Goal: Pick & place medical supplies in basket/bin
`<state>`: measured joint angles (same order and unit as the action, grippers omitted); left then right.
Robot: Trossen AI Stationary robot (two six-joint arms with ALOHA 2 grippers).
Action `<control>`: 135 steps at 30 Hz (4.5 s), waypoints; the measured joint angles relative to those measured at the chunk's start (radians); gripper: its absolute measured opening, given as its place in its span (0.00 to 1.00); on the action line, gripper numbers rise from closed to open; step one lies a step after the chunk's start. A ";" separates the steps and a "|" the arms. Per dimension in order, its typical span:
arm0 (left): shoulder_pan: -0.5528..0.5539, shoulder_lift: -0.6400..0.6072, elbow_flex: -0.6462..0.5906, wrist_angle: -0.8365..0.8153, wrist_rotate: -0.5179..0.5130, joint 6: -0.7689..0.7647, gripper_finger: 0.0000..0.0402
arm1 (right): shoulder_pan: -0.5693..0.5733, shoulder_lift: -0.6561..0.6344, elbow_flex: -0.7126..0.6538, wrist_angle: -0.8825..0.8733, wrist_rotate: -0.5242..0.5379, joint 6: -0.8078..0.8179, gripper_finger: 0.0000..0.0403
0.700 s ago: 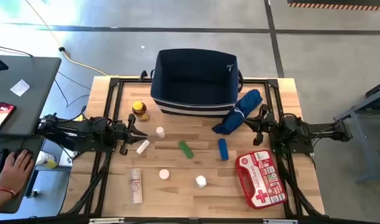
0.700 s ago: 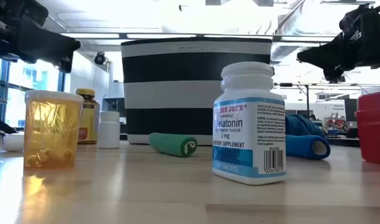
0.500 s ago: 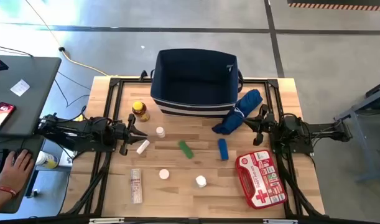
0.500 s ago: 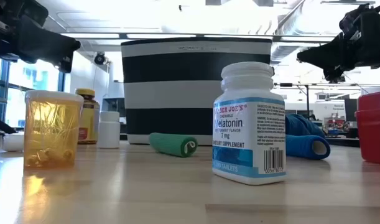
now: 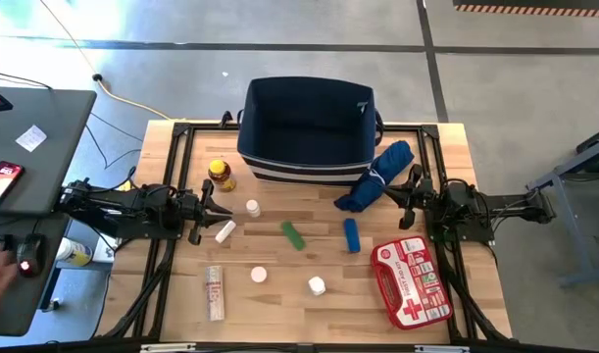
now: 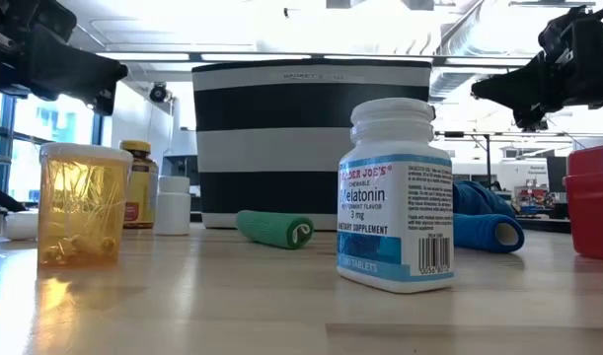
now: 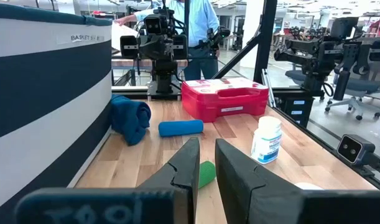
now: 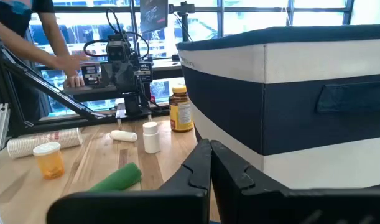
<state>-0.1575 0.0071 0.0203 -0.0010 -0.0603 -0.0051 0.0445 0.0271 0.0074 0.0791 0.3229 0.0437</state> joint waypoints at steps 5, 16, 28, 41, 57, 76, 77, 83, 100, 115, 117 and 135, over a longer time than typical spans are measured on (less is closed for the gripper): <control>0.000 0.000 0.000 0.000 0.000 0.000 0.22 | 0.000 0.000 0.000 0.000 0.000 0.000 0.00; 0.000 0.000 0.000 0.000 0.000 0.000 0.22 | 0.000 0.000 0.000 0.000 0.000 0.000 0.00; 0.000 0.000 0.000 0.000 0.000 0.000 0.22 | 0.000 0.000 0.000 0.000 0.000 0.000 0.00; 0.000 0.000 0.000 0.000 0.000 0.000 0.22 | 0.000 0.000 0.000 0.000 0.000 0.000 0.00; 0.000 0.000 0.001 0.139 -0.049 -0.066 0.22 | 0.000 0.000 0.000 0.000 0.000 0.000 0.00; 0.000 0.636 0.575 0.098 -0.191 -0.096 0.22 | 0.000 0.000 0.000 0.006 0.000 0.001 0.00; 0.000 0.673 0.614 0.107 -0.177 -0.137 0.22 | 0.000 0.000 0.000 0.017 -0.002 0.022 0.00; 0.000 0.825 0.817 0.107 -0.130 -0.311 0.22 | -0.006 0.002 0.010 0.112 0.032 0.225 0.00; 0.000 0.817 0.963 0.042 -0.088 -0.372 0.22 | -0.005 0.272 0.464 0.140 0.044 0.108 0.00; 0.000 0.795 0.963 0.118 -0.099 -0.435 0.22 | -0.005 0.592 0.848 0.128 0.087 0.353 0.00; 0.000 0.795 0.963 0.111 -0.099 -0.469 0.22 | -0.005 0.598 0.852 0.130 0.064 0.335 0.00; 0.000 0.797 0.963 -0.004 -0.235 -0.598 0.22 | 0.041 0.914 0.843 -0.468 -0.076 0.534 0.00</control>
<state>-0.1574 0.8040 0.9833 -0.0051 -0.2951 -0.6033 0.0854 0.9415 0.8501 -0.3888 0.2466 0.5781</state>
